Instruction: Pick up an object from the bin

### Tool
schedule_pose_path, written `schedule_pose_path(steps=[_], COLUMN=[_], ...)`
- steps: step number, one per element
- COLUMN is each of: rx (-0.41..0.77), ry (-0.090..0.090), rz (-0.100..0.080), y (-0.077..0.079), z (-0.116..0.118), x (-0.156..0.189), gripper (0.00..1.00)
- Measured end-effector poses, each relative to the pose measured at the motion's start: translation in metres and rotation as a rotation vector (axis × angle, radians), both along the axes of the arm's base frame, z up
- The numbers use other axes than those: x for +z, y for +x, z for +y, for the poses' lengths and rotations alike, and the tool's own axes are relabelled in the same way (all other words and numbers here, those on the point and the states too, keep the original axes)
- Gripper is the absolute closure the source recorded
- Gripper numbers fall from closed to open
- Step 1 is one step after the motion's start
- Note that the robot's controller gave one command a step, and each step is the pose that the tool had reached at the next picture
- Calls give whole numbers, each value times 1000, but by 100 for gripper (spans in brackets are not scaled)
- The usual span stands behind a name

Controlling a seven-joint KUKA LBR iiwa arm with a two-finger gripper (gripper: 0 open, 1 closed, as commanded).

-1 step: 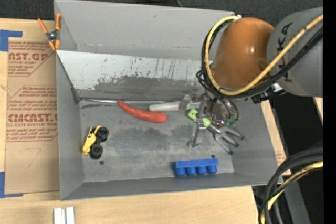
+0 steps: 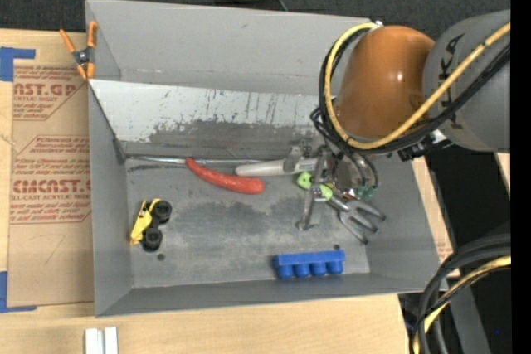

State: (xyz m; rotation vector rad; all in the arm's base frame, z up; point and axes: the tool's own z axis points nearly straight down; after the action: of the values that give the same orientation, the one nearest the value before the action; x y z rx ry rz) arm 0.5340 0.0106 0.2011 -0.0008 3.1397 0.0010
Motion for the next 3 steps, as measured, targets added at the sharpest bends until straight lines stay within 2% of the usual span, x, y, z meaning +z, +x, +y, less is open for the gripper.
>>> schedule_pose_path(steps=[1, 2, 3], rx=[215, 342, 117], ry=[-1, -3, 1], rz=[-1, -13, 4], y=[-43, -52, -54], z=[-27, -42, -30], x=[-103, -52, -102], gripper=[0, 0, 0])
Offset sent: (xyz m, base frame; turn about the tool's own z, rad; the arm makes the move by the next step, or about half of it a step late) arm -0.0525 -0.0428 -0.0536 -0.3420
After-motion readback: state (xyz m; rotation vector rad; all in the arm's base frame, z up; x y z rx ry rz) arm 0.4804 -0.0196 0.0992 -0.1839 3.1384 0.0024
